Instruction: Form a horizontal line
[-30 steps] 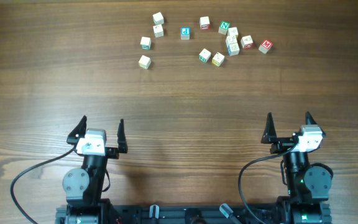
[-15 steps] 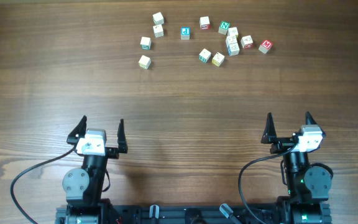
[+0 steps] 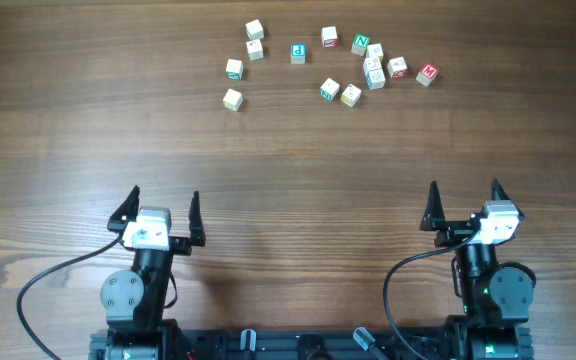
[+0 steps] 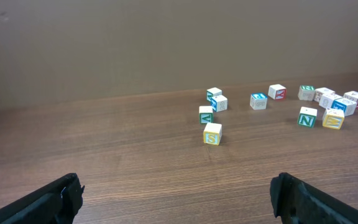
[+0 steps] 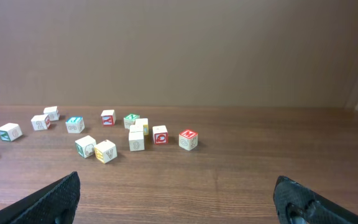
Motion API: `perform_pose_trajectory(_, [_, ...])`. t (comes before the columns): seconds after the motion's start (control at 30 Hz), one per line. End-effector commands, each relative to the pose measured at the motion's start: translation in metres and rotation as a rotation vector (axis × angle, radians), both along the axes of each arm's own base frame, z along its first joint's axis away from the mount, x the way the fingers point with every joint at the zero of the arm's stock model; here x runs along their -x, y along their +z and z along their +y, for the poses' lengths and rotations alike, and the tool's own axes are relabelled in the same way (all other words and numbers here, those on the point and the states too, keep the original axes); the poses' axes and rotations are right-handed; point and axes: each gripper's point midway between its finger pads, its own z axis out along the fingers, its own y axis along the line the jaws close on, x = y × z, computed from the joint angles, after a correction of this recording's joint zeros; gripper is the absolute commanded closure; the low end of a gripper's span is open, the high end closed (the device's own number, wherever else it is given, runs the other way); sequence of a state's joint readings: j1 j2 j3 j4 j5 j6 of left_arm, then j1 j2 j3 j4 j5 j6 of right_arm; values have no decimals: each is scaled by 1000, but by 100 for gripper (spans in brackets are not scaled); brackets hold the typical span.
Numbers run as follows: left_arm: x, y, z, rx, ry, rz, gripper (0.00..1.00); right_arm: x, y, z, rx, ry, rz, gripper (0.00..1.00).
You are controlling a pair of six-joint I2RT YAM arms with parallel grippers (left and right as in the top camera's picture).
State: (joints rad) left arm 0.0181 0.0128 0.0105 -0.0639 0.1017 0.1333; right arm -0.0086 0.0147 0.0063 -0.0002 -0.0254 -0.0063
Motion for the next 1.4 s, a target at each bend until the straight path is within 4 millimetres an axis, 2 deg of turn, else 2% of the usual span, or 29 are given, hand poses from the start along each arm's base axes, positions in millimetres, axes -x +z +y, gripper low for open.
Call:
perform_pose_trajectory(0.0, [0, -2, -2, 10, -7, 4, 0, 0, 2, 1, 17, 8, -10, 0])
perform_pose_trajectory(1.03, [0, -2, -2, 10, -7, 3, 0, 0, 2, 1, 17, 8, -9, 0])
perform_pose_trajectory(1.27, [0, 2, -2, 11, -7, -12, 0, 0, 2, 1, 17, 8, -10, 0])
perform_pose_trajectory(1.37, [0, 11, -2, 18, -7, -48, 0, 0, 2, 1, 17, 8, -9, 0])
